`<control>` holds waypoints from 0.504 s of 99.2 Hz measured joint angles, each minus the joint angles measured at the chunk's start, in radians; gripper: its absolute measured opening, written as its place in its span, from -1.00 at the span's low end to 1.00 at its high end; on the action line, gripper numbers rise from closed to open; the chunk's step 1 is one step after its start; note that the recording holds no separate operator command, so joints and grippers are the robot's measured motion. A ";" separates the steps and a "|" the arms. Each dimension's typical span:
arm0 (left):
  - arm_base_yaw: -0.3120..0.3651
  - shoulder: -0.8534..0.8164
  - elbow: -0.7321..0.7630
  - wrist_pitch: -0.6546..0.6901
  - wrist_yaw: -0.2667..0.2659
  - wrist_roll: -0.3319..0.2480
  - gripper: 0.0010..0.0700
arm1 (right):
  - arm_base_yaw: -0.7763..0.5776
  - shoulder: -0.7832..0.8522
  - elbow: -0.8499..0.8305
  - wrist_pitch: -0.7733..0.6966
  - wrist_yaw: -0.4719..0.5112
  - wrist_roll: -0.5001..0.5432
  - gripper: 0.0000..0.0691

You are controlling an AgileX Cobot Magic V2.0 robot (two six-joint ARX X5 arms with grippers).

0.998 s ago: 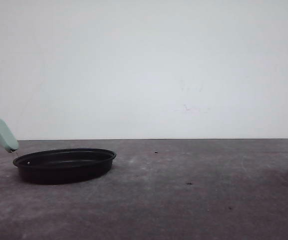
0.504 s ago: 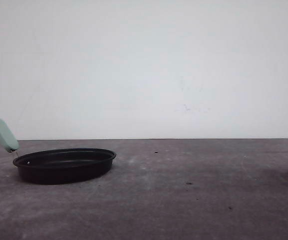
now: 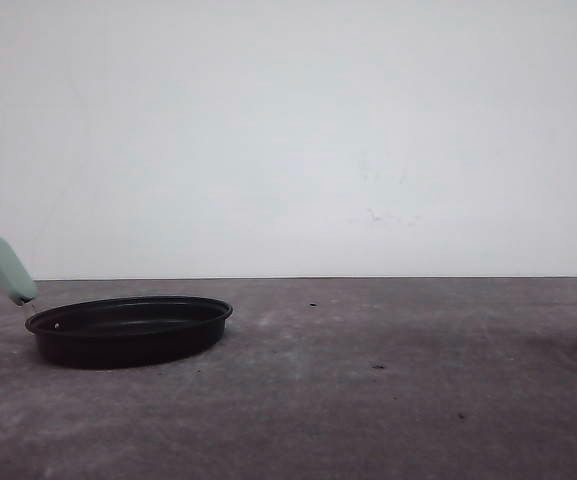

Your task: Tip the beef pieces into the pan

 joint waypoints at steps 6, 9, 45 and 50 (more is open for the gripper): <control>0.000 0.000 0.000 -0.001 -0.026 0.005 0.67 | 0.000 0.021 0.001 -0.026 0.002 -0.009 0.98; 0.000 0.000 0.000 -0.001 -0.034 0.008 0.70 | 0.000 0.031 0.001 -0.043 0.004 -0.014 0.98; 0.000 0.023 0.000 -0.026 -0.049 0.023 0.97 | 0.000 0.101 0.000 -0.096 0.031 -0.045 0.98; 0.000 0.022 0.000 -0.044 -0.053 0.023 0.96 | 0.000 0.095 0.000 -0.092 0.045 -0.049 0.98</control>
